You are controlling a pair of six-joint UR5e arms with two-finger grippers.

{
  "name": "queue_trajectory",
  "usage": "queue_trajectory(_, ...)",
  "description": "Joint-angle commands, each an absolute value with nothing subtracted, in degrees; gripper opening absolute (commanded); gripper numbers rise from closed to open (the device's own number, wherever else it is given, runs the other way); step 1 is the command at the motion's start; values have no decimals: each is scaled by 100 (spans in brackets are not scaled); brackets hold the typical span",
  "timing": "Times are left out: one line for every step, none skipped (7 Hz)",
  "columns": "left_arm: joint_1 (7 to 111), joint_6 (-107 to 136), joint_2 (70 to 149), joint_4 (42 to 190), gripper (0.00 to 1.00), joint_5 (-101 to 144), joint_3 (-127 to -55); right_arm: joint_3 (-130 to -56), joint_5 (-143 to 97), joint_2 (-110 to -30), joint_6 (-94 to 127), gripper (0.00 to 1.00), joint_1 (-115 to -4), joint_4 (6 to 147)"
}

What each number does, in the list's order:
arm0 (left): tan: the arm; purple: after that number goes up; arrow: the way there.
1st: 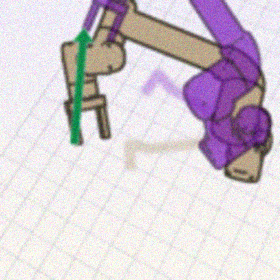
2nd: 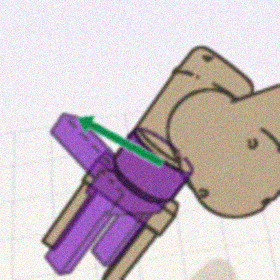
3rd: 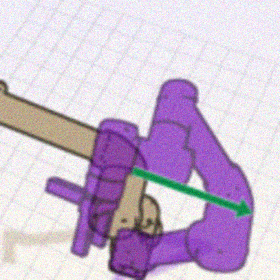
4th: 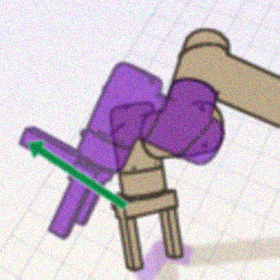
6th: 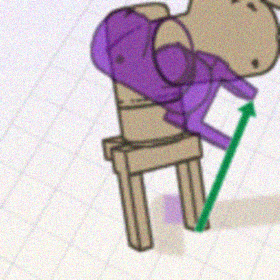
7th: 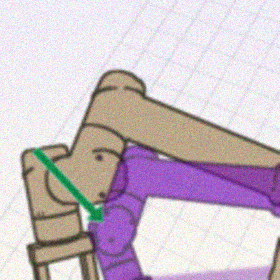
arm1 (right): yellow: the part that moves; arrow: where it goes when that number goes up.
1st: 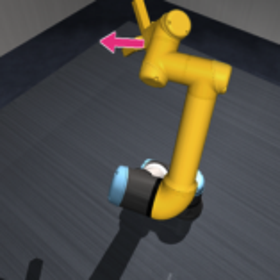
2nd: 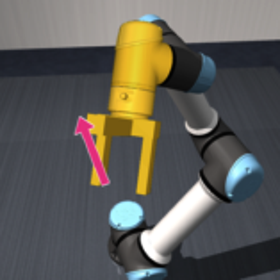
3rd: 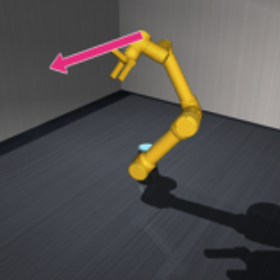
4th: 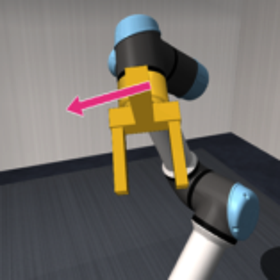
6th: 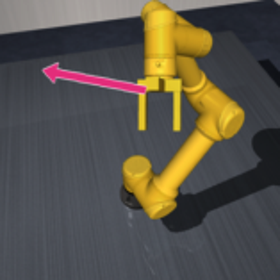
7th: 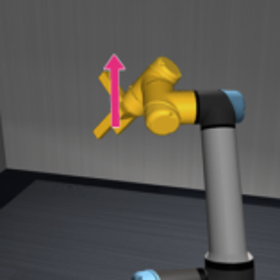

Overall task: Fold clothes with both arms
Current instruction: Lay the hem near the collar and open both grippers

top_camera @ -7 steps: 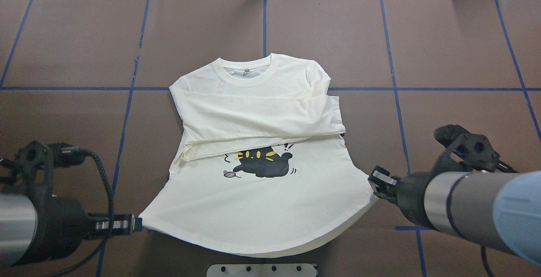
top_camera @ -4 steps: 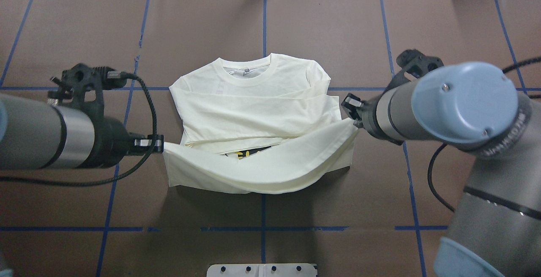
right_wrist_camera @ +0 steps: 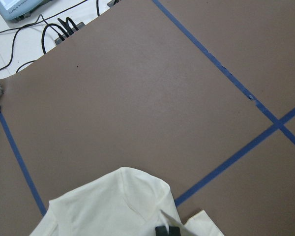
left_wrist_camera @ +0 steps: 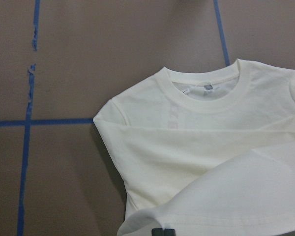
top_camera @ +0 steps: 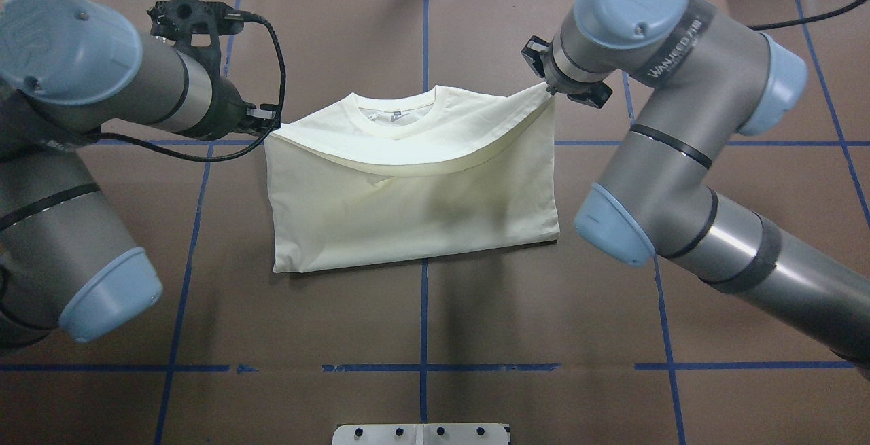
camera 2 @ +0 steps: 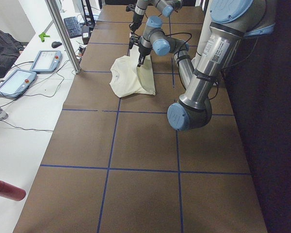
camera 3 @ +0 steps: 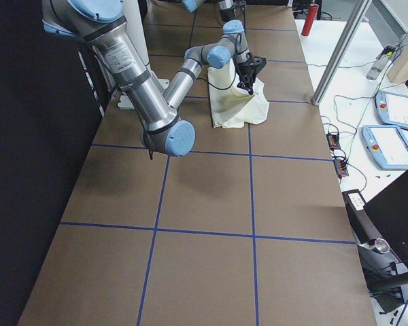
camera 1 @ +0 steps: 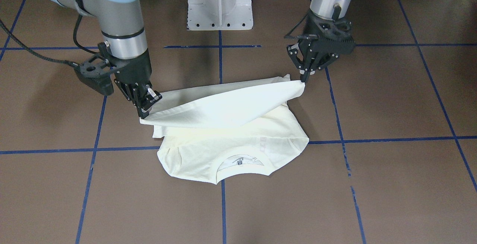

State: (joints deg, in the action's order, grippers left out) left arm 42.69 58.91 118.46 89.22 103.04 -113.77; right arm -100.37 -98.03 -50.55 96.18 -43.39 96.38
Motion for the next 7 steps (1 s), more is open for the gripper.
queue_trajectory(4430,5731,11927,10407,0,10292,-9781,-8549,-9791,-4676,9562,0,-4377,8497)
queue_trajectory(4421,5730,12005,10946,0,10275,-9182,-8151,-9782,-4676,9545,0,-4377,8099)
queue_trajectory(4412,5730,12136,11186,0,10135,-8741,-8000,-9782,-4693,9397,0,-4351,8008)
queue_trajectory(4421,5678,12190,11319,0,10012,-8484,-7928,-9765,-4719,9387,0,-4281,7998)
queue_trajectory(4421,5599,12182,11399,0,10011,-8447,-7928,-9756,-4728,9395,0,-4228,7998)
queue_trajectory(4421,5581,12182,11399,0,10011,-8446,-7928,-9756,-4798,9396,0,-4210,7998)
queue_trajectory(4421,5581,12182,11399,0,10011,-8455,-7928,-9756,-4816,9387,0,-4210,7998)
